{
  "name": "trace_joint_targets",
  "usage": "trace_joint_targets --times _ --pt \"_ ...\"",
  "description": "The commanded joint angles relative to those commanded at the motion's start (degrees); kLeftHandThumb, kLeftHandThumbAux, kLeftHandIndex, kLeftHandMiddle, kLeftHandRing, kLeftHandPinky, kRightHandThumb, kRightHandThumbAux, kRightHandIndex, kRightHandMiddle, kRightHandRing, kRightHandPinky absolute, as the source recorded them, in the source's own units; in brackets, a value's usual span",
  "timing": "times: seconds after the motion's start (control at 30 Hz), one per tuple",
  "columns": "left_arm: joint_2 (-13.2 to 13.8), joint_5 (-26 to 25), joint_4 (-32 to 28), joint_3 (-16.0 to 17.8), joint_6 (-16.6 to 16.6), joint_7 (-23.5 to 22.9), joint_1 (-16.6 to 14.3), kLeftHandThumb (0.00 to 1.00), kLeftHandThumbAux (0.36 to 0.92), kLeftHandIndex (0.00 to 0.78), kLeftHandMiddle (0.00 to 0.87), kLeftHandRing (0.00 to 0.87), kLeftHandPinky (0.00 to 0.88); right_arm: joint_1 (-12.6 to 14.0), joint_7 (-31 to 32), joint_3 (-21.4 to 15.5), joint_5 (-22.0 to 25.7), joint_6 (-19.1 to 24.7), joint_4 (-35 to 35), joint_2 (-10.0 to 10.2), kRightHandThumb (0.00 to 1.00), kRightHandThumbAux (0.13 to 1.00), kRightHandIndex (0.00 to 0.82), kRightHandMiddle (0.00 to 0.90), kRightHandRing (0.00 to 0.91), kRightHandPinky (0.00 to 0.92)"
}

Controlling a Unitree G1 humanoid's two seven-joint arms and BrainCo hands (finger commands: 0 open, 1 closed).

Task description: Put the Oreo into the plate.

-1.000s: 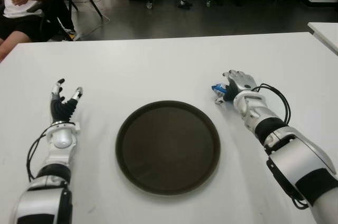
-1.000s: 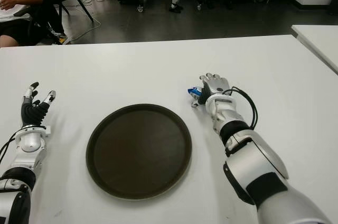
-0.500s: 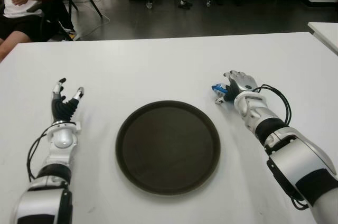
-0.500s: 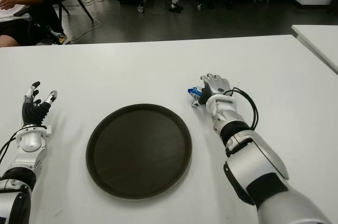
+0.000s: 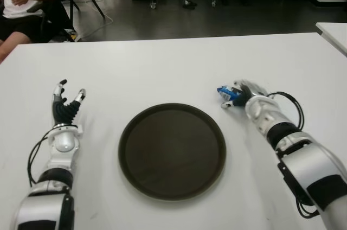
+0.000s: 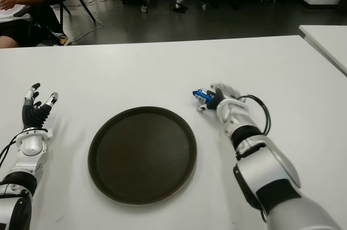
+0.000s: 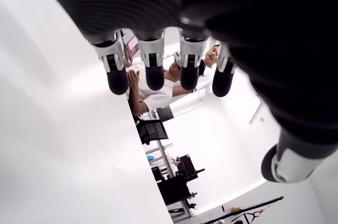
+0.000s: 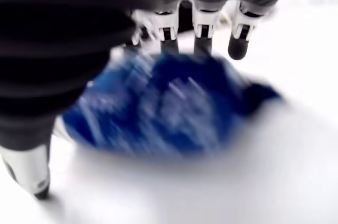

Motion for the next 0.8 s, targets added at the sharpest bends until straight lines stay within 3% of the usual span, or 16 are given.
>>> trace_joint_targets --times 0.1,0.2,0.4,0.8 --pt "-0.2 -0.9 -0.1 0.6 -0.1 -0.7 0.1 0.000 0.573 0.000 0.000 0.000 0.000 0.5 9.3 -2.1 2.9 -1.1 1.1 -0.4 0.000 0.681 0.000 0.000 0.000 0.007" --pt "-0.2 -1.1 -0.1 0.8 0.2 -0.7 0.0 0.000 0.589 0.000 0.000 0.000 0.000 0.2 12.0 -3.2 3.9 -0.8 1.2 -0.3 0.000 0.725 0.000 0.003 0.000 0.012" --pt "0.5 0.2 0.0 -0.1 0.4 0.3 0.2 0.000 0.591 0.000 0.000 0.000 0.000 0.2 13.2 -3.6 3.8 -1.0 1.1 -0.6 0.000 0.759 0.011 0.021 0.001 0.005" --pt "0.7 0.3 0.6 0.0 0.1 -0.7 0.0 0.000 0.569 0.000 0.000 0.000 0.000 0.0 12.9 -2.4 2.5 -1.3 0.3 -1.2 0.000 0.730 0.035 0.051 0.006 0.000"
